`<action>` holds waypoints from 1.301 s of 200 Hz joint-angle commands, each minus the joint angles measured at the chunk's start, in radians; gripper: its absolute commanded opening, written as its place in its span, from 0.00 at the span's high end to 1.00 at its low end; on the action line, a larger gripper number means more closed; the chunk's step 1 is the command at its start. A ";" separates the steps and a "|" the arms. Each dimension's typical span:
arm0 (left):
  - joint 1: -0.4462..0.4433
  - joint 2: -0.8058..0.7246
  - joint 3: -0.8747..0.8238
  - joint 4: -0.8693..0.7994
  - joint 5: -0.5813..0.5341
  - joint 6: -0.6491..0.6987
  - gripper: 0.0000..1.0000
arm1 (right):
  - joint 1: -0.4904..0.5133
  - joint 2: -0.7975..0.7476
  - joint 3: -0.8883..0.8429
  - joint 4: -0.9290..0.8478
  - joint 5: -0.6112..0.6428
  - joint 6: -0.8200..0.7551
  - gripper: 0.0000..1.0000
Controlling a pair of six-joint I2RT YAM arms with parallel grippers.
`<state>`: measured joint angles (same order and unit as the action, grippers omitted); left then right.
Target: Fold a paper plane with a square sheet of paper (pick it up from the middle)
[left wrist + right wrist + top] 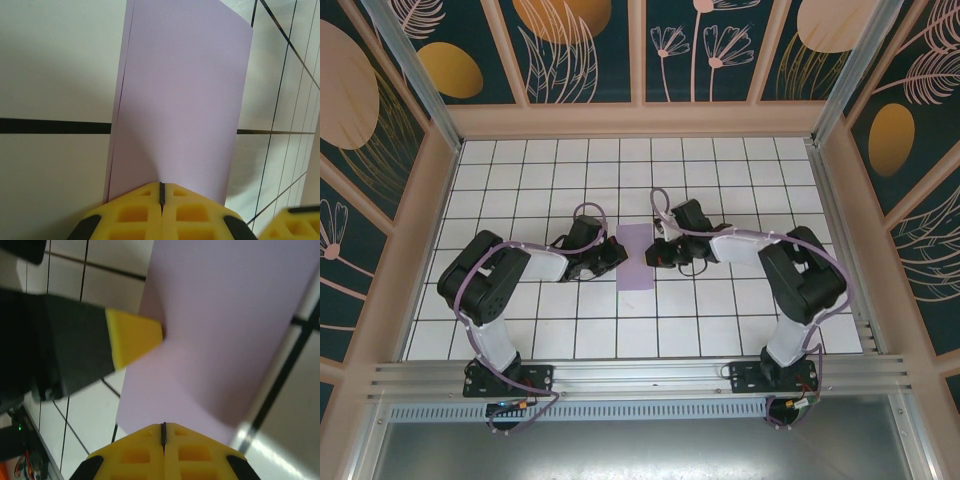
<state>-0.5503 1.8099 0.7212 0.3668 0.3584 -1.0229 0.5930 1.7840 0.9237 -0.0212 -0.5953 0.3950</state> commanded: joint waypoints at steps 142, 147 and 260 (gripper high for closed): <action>0.000 0.005 0.008 -0.265 -0.072 0.068 1.00 | -0.066 -0.089 -0.020 0.024 0.031 0.037 1.00; 0.000 -0.005 0.015 -0.266 -0.068 0.075 1.00 | -0.072 -0.069 -0.003 0.036 0.038 0.051 1.00; -0.017 -0.214 0.026 -0.124 0.053 0.018 0.89 | -0.078 0.242 0.216 0.030 0.041 0.088 1.00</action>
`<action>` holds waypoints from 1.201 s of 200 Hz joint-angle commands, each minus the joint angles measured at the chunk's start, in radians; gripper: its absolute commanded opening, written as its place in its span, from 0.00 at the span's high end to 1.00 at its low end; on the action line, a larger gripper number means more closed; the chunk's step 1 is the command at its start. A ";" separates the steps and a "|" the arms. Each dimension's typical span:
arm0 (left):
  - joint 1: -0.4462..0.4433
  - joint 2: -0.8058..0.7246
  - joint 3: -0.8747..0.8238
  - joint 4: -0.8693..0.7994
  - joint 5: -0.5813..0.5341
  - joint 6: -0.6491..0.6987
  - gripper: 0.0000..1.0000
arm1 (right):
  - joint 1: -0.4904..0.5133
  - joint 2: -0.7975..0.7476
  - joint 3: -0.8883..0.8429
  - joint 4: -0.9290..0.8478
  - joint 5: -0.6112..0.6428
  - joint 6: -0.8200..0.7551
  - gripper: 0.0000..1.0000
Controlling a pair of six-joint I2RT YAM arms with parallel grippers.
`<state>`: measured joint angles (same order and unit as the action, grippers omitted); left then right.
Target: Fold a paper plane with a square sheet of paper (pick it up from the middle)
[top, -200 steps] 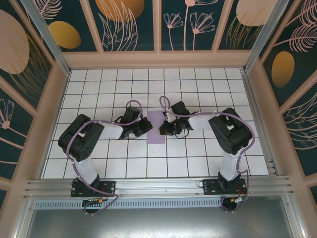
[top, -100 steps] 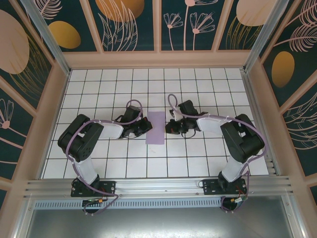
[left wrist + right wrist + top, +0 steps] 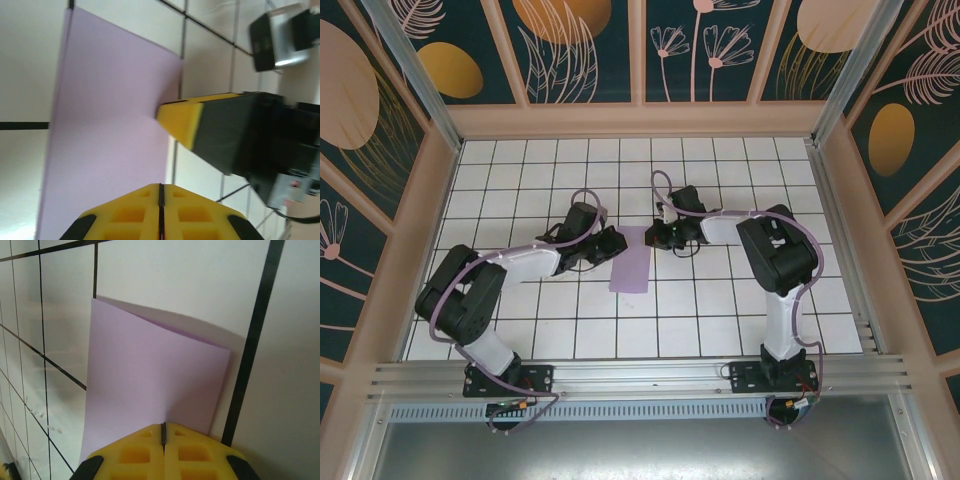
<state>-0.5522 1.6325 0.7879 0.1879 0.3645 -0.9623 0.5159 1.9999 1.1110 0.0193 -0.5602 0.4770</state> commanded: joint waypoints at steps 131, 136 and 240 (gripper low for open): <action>-0.164 0.159 0.039 0.115 0.072 -0.096 0.94 | -0.007 0.030 0.015 -0.003 0.002 0.018 1.00; -0.167 0.163 0.041 0.116 0.076 -0.096 0.94 | -0.007 0.032 0.015 -0.004 0.003 0.019 1.00; -0.192 0.213 0.018 0.042 0.045 -0.095 0.96 | -0.008 0.060 0.015 -0.018 0.018 0.026 1.00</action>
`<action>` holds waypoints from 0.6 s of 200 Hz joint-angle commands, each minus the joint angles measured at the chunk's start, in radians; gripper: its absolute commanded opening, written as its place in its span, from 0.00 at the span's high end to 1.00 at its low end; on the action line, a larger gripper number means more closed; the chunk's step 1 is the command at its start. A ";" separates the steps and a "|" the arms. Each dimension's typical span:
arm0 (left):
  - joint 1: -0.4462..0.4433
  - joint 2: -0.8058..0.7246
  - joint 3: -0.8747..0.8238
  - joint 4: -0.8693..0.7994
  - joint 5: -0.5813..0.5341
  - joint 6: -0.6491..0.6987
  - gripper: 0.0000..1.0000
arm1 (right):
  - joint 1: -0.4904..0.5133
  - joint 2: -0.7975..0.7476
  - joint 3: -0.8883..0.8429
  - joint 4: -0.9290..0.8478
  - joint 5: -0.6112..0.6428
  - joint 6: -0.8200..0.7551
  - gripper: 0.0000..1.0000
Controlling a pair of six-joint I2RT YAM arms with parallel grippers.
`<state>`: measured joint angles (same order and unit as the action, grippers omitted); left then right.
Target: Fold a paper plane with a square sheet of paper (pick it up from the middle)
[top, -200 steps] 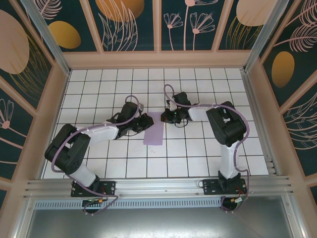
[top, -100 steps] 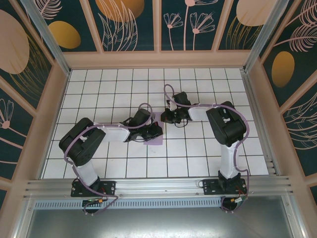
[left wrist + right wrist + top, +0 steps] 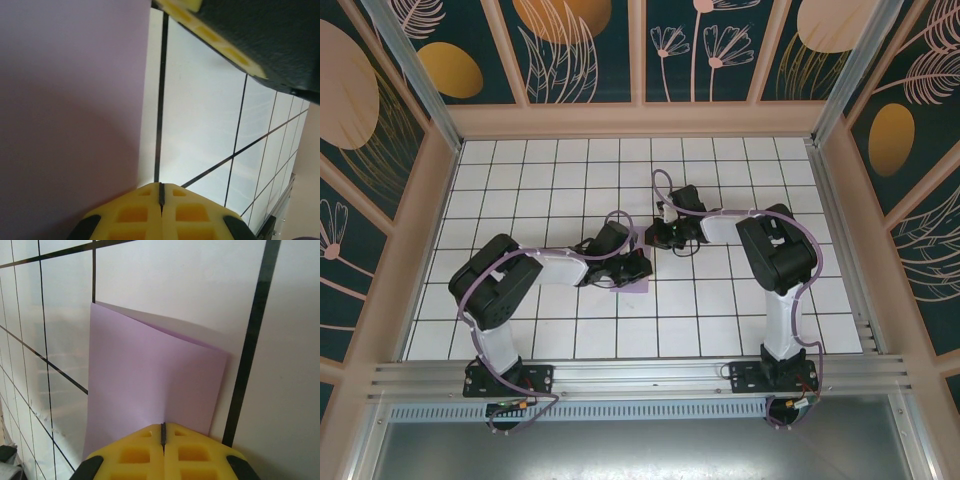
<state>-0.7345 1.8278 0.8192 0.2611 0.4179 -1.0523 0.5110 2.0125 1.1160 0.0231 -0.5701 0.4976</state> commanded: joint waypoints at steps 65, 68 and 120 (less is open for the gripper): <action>-0.054 -0.003 -0.093 -0.025 -0.020 -0.024 0.98 | -0.011 0.063 0.014 -0.032 0.039 0.004 1.00; -0.057 -0.005 -0.096 -0.026 -0.022 -0.026 0.98 | -0.011 0.065 0.015 -0.032 0.039 0.005 1.00; -0.104 -0.066 -0.163 -0.027 -0.033 -0.055 0.99 | -0.017 0.060 0.014 -0.034 0.040 0.001 1.00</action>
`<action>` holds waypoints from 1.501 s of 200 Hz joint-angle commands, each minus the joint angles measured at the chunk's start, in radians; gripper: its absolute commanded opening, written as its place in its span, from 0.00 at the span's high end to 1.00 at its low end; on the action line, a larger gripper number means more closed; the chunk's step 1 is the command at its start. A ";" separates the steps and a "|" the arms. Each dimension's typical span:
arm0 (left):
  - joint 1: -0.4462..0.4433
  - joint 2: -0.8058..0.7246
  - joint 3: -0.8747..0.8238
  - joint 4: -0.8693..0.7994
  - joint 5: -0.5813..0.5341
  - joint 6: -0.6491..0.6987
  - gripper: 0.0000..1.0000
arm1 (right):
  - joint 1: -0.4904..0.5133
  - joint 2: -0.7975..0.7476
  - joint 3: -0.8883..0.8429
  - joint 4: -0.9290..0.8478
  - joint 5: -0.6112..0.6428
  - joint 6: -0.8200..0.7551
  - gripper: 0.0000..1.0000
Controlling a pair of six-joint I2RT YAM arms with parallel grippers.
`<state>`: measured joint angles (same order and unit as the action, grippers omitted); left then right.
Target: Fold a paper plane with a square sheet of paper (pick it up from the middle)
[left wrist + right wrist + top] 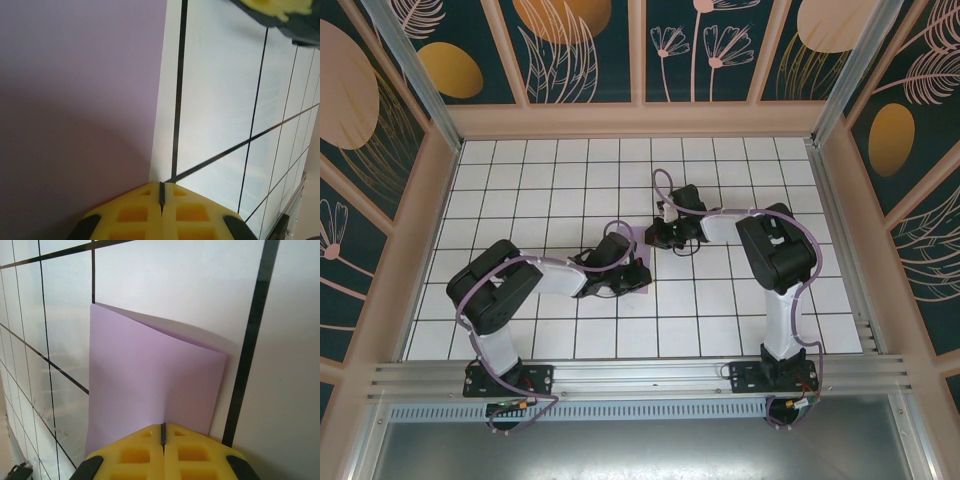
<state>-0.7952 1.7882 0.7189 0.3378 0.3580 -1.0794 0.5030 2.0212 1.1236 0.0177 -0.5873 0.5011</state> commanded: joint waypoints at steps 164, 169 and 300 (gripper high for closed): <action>-0.045 -0.029 -0.091 -0.067 0.008 -0.038 1.00 | 0.077 -0.104 -0.122 -0.077 -0.018 -0.084 1.00; -0.045 -0.031 -0.087 -0.069 0.007 -0.035 1.00 | 0.077 -0.097 -0.118 -0.082 -0.012 -0.082 1.00; -0.033 -0.081 0.032 -0.195 -0.141 0.017 0.98 | 0.078 -0.063 -0.097 -0.108 0.008 -0.076 1.00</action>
<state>-0.8322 1.6627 0.7341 0.1886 0.2470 -1.0779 0.5777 1.9274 1.0252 -0.0685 -0.6022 0.4217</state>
